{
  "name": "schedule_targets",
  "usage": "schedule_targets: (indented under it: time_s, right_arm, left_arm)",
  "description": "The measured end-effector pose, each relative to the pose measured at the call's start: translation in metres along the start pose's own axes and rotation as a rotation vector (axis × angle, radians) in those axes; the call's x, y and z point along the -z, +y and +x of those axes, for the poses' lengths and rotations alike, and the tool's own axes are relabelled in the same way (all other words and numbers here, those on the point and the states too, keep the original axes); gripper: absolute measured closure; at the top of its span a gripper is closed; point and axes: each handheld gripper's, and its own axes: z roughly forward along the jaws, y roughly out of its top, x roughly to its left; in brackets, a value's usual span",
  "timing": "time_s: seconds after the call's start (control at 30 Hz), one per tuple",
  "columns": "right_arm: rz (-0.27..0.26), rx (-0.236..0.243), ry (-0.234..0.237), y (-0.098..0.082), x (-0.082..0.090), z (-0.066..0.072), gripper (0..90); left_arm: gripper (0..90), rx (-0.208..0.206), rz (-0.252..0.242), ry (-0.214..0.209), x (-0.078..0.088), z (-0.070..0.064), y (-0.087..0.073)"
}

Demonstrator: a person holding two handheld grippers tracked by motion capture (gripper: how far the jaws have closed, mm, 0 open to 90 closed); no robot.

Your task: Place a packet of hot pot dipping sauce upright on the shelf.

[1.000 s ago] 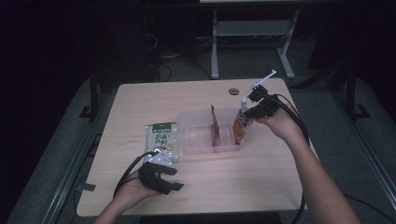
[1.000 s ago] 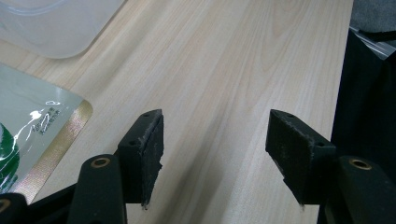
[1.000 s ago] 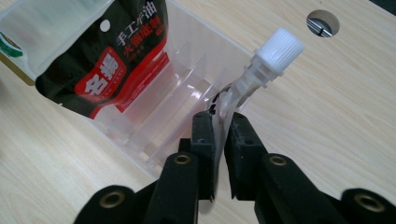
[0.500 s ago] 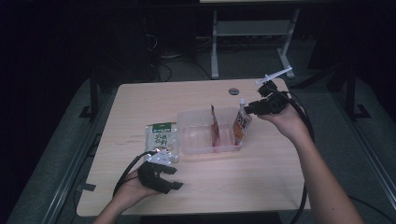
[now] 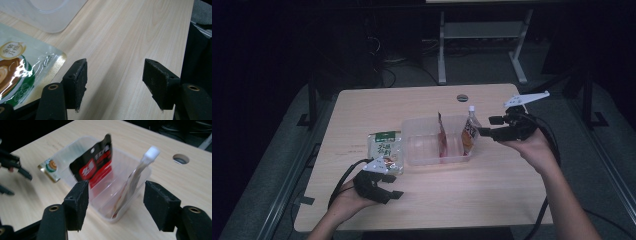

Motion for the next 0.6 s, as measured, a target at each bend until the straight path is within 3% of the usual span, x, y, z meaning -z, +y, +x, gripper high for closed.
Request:
schedule_targets:
  time_s: [0.2, 0.37, 0.47, 0.6]
  right_arm:
    - [-0.006, 0.010, 0.007, -0.028, 0.000, 0.009, 31.6]
    - [-0.004, 0.010, 0.034, -0.052, -0.004, 0.017, 31.9]
    - [-0.004, 0.015, 0.047, -0.066, -0.009, 0.022, 31.9]
    - [0.002, 0.027, 0.061, -0.081, -0.016, 0.032, 31.9]
  left_arm:
    - [36.7, 0.000, -0.007, 0.015, 0.004, 0.004, -0.002]
    - [41.5, 0.025, -0.012, 0.019, 0.005, 0.007, -0.003]
    - [47.1, 0.037, -0.009, 0.034, 0.006, 0.010, -0.005]
    - [63.3, 0.036, -0.005, 0.051, 0.011, 0.015, -0.006]
